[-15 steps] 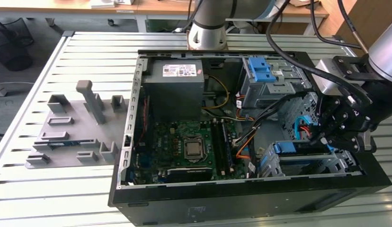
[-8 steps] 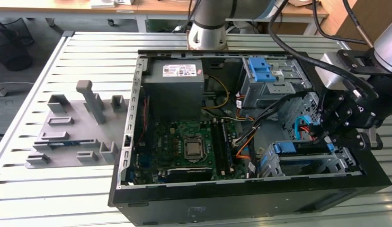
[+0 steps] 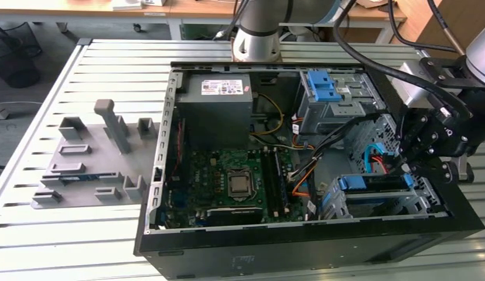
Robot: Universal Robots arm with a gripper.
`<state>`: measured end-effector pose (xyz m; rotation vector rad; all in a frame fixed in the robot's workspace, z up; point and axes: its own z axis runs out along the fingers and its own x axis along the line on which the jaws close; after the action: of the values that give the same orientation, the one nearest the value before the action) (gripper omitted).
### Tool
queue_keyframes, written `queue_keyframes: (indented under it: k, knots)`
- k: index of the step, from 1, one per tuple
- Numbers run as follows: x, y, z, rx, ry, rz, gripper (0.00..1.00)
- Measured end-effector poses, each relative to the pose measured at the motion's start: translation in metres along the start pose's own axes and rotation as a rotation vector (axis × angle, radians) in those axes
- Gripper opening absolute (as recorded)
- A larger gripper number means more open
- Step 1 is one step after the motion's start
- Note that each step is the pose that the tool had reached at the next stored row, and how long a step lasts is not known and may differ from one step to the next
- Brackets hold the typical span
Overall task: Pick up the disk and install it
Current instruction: 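Insert the first disk wire, then insert the second disk wire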
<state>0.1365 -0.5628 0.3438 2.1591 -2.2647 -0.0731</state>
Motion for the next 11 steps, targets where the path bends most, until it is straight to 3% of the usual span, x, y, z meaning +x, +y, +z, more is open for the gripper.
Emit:
queue_keyframes:
  k: [11]
  knots:
    - [0.0, 0.0, -0.0001, -0.0002, 0.0, 0.0, 0.11]
